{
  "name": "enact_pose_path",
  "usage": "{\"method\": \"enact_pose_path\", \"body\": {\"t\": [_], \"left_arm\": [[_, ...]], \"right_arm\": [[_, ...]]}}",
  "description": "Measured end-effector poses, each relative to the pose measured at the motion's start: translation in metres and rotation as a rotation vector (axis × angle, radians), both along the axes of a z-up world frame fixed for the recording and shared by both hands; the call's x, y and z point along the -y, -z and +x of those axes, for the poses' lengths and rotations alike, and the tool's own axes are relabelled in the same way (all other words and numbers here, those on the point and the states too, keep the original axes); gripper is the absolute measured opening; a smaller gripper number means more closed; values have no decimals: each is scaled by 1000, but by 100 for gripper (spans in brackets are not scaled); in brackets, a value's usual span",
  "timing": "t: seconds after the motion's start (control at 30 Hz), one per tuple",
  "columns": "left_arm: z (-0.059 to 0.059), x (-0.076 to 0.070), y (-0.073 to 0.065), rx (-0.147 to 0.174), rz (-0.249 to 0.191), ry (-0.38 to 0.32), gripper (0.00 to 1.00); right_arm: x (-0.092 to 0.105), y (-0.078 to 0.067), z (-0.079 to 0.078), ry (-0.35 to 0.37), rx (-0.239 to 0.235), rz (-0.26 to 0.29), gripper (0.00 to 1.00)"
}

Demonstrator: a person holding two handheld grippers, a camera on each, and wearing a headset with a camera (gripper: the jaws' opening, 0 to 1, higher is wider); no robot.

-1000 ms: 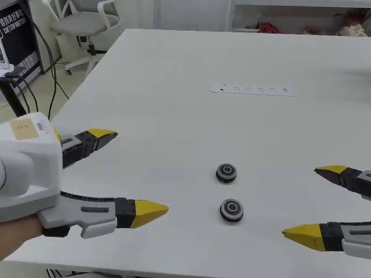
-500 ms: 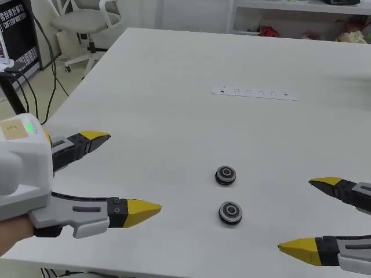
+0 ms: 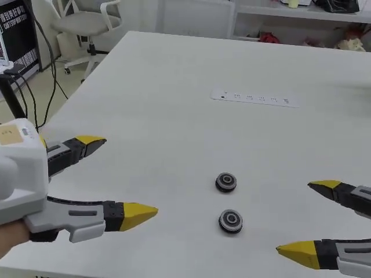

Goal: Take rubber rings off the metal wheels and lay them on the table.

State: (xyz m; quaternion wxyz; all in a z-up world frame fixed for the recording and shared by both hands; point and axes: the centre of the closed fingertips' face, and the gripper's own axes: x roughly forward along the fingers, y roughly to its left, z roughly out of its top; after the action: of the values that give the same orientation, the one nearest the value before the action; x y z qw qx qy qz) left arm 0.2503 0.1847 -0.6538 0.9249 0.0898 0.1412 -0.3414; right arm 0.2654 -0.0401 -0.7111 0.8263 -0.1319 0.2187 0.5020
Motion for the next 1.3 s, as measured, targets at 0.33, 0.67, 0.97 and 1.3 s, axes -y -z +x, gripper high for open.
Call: {"method": "enact_pose_path", "body": {"t": [0.33,0.67,0.97,1.3], "left_arm": [[4,4,-1,5,-4,12,93],[4,5,-1,1,27,27,93],[12,0,-4,17,27,18,93],[14,6,-1,17,29,43,92]], "right_arm": [[0,0,2,-3,2,-8,86],[0,0,2,-4,1,-4,86],[1,-3,6,-8,4,4,85],[-10,-5,8,-30,15,37,86]]}}
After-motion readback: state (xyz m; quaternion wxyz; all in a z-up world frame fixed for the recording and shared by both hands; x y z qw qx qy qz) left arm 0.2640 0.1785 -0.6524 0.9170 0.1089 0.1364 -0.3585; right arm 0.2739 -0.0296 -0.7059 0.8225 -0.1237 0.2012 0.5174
